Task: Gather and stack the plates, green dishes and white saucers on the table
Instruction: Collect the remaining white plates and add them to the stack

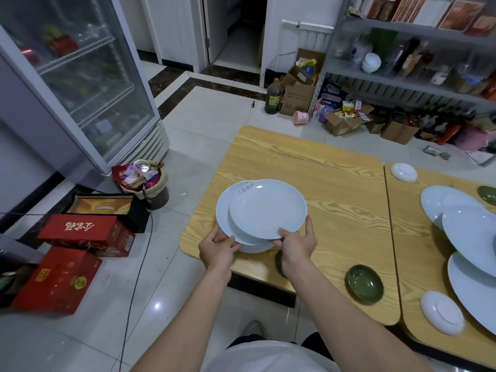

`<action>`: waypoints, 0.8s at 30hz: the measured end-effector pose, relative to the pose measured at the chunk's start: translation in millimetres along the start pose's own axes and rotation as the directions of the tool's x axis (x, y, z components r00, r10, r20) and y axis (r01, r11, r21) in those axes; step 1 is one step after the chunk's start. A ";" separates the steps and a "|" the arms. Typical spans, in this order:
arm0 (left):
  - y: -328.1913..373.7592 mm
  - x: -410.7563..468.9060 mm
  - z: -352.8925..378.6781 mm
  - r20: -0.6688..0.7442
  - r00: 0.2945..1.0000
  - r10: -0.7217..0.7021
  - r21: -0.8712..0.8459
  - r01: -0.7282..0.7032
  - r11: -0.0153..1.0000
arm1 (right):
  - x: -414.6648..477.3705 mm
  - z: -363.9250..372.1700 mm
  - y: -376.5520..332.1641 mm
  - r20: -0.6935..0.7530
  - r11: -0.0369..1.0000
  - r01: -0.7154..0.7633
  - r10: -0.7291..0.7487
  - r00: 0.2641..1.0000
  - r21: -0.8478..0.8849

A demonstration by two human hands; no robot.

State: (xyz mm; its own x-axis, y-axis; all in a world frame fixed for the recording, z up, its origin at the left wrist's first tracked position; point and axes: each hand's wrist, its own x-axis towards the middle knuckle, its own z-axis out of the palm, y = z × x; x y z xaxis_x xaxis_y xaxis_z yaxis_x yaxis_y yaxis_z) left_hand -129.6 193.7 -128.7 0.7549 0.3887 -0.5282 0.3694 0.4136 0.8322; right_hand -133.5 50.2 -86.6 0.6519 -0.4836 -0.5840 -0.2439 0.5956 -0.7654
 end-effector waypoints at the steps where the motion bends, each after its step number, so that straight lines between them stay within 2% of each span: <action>1: 0.4 0.3 -0.1 -0.001 1.000 -0.006 -0.002 0.006 1.000 | -1.6 2.2 2.7 -0.008 1.000 0.003 -0.003 1.000 -0.012; 7: 3.3 3.7 0.4 -0.015 1.000 -0.024 0.003 0.024 1.000 | -8.1 12.4 16.1 -0.112 0.987 0.044 -0.062 0.992 -0.157; 12: 3.7 4.2 -0.2 -0.018 1.000 -0.018 0.004 0.018 1.000 | -10.3 15.8 19.3 -0.171 0.976 0.057 -0.094 0.981 -0.210; 19: 3.5 8.0 1.1 -0.029 1.000 -0.005 0.019 0.006 1.000 | 0.2 15.5 10.3 -0.208 0.896 0.048 -0.154 0.966 -0.441; 24: 1.4 10.8 0.8 -0.030 1.000 0.007 0.035 -0.005 0.999 | 2.8 12.4 5.9 -0.205 0.895 0.027 -0.131 0.970 -0.445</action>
State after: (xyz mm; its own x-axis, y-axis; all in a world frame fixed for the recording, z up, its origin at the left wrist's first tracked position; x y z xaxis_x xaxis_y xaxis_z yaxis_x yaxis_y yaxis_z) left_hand -120.5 197.8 -133.1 0.7404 0.4163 -0.5277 0.3840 0.3823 0.8404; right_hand -124.2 60.3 -89.3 0.5175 -0.6786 -0.5213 -0.5199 0.2345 -0.8214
